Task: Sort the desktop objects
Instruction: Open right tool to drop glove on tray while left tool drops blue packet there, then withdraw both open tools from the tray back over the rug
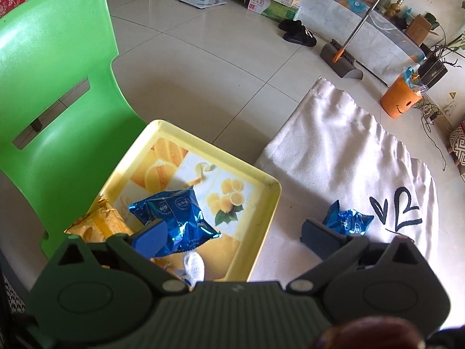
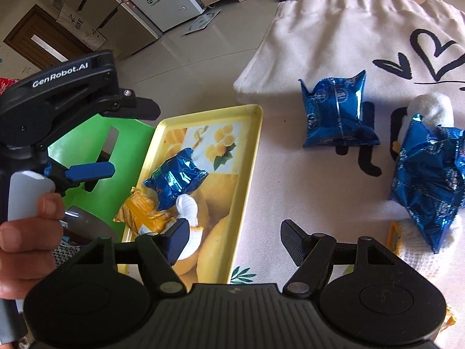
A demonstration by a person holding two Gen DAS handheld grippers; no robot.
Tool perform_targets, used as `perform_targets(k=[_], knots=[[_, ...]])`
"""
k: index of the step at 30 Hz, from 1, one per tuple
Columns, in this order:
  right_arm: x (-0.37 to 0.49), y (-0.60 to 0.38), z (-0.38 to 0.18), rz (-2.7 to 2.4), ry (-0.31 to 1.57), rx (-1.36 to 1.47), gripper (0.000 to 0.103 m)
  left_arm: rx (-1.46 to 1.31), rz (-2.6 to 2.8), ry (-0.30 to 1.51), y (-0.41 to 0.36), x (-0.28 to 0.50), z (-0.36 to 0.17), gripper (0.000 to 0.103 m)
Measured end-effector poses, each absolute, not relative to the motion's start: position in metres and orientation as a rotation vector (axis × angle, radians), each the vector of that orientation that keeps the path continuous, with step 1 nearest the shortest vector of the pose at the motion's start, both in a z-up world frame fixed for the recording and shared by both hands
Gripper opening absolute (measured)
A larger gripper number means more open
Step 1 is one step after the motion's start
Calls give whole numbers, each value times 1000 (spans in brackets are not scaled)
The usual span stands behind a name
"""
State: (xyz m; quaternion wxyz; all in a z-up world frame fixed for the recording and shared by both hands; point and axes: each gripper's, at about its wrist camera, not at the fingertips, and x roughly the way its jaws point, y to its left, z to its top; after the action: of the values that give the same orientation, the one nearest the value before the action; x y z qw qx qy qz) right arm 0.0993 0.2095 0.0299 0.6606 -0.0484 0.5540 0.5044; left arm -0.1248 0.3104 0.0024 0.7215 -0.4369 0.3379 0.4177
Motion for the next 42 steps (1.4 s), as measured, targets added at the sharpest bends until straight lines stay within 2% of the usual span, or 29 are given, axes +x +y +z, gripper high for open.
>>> perform_targets(k=[18, 42], knots=[[175, 122, 58, 942, 1170, -25, 70, -851, 782, 880, 258, -75, -9, 102], [216, 65, 59, 726, 1206, 30, 71, -509, 372, 1108, 116, 1, -39, 102]])
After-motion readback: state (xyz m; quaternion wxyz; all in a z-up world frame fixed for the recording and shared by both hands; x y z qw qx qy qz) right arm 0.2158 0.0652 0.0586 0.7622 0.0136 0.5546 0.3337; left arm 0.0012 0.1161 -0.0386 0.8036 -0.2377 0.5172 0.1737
